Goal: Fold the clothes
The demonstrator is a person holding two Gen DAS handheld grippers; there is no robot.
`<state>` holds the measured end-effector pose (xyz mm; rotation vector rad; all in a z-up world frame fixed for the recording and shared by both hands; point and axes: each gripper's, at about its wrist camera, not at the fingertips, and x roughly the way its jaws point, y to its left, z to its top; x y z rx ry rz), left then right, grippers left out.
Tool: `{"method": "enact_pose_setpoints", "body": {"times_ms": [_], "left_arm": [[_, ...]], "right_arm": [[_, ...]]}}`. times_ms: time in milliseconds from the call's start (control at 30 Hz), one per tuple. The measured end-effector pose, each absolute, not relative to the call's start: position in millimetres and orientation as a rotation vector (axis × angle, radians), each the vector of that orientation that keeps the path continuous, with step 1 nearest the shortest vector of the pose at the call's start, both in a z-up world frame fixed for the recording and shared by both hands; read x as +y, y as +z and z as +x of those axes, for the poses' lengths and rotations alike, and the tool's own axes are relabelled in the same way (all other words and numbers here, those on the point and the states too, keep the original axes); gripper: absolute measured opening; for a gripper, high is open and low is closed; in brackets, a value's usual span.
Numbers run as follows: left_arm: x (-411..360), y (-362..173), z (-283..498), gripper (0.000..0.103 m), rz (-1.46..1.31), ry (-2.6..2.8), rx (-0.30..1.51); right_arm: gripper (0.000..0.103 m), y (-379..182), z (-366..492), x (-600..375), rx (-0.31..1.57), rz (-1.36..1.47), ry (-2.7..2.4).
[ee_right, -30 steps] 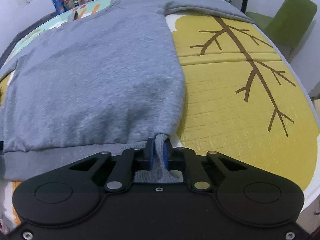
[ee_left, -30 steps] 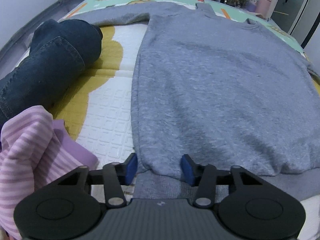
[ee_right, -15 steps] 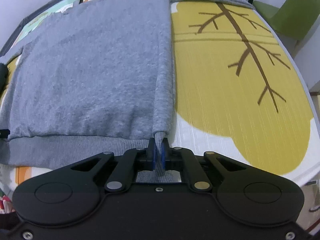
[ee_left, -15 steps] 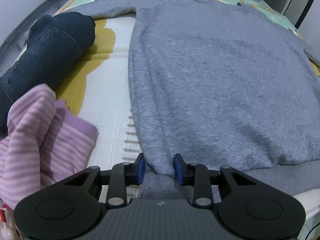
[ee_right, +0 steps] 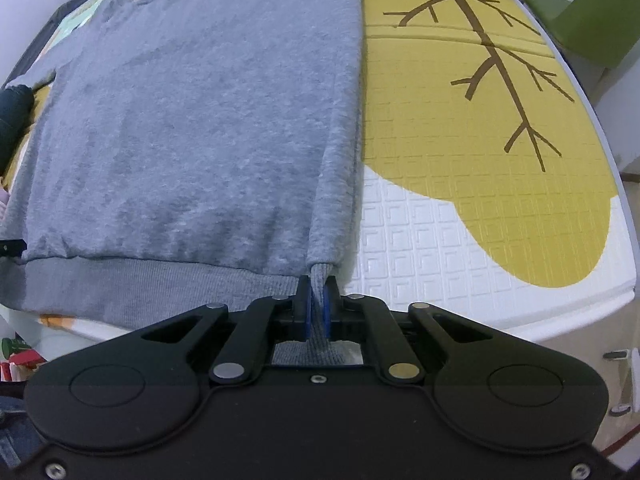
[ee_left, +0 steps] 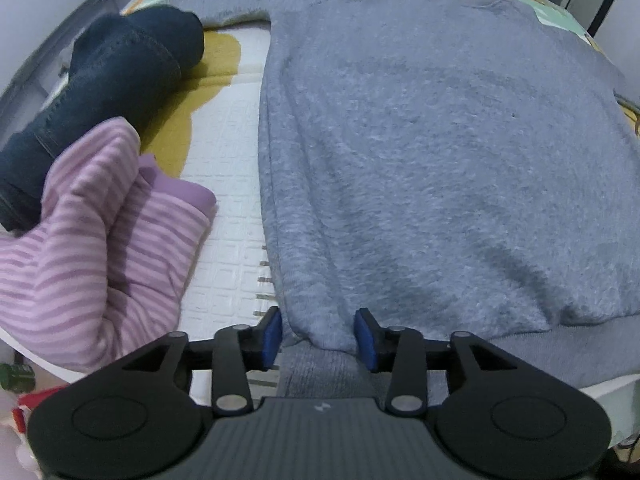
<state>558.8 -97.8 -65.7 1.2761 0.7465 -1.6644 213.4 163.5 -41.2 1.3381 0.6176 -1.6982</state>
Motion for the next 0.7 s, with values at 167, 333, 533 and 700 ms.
{"method": "enact_pose_setpoints", "body": {"times_ms": [167,333,533,700], "left_arm": [[-102.7,-54.1,558.9,0.06,1.269,-1.668,0.738],[-104.3,-38.0,557.0,0.069,1.229,-1.68,0.699],[-105.5,-28.1,541.2,0.072,1.169,-1.751,0.689],[-99.4,-32.5,516.7,0.071,1.165,-1.85,0.702]], "right_arm": [[0.025,-28.5,212.2,157.5,0.601,1.322,-1.728],[0.037,-7.4,223.5,157.5,0.625,1.243,-1.792],[0.039,19.4,227.6,152.5,0.575,1.149,-1.822],[0.021,13.1,241.9,136.1,0.524,1.162,-1.736]]}}
